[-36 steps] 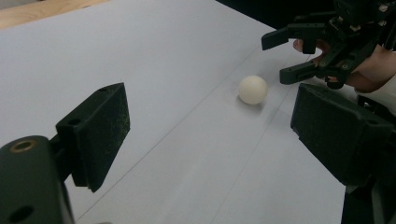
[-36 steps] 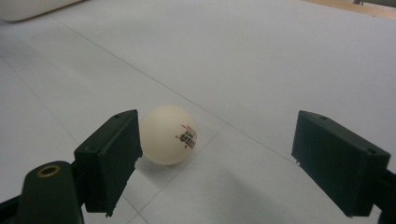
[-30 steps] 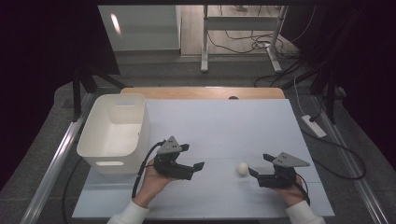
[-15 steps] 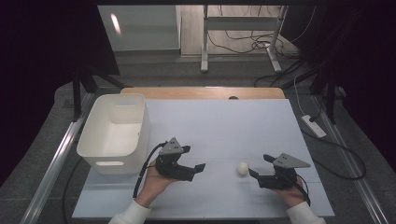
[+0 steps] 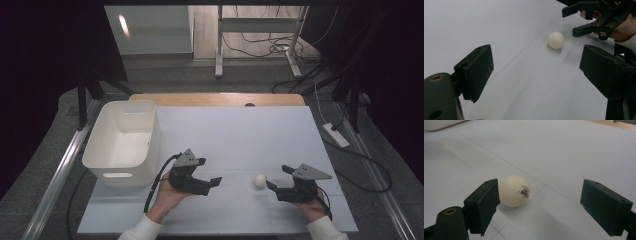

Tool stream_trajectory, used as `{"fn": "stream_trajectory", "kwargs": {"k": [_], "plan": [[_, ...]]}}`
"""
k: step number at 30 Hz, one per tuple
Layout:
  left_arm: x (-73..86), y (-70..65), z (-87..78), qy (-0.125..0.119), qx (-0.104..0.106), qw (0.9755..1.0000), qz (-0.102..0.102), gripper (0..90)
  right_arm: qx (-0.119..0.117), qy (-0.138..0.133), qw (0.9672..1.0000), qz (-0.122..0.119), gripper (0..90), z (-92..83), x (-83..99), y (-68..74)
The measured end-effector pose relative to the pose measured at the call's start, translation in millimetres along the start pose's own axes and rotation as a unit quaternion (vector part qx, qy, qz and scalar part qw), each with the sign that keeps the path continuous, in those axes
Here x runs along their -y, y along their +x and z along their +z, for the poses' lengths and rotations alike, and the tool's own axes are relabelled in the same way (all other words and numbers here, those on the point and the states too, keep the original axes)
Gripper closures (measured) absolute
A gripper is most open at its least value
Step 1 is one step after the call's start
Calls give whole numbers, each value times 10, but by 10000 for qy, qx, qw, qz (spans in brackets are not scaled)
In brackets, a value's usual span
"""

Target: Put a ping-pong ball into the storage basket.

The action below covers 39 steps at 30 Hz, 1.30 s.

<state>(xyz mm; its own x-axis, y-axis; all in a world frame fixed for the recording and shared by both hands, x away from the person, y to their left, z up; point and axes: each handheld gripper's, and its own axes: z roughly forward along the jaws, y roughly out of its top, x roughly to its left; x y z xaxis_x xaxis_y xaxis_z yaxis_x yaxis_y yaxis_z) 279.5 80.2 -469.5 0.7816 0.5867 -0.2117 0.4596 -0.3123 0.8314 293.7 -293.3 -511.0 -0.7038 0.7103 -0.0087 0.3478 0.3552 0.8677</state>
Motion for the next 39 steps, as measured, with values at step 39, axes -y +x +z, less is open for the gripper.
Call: {"fn": "stream_trajectory", "kwargs": {"k": [39], "plan": [[-1,-124,373,380,285,9987,164,132,33,-41,10000,17,155,-16,-3,-22]]}}
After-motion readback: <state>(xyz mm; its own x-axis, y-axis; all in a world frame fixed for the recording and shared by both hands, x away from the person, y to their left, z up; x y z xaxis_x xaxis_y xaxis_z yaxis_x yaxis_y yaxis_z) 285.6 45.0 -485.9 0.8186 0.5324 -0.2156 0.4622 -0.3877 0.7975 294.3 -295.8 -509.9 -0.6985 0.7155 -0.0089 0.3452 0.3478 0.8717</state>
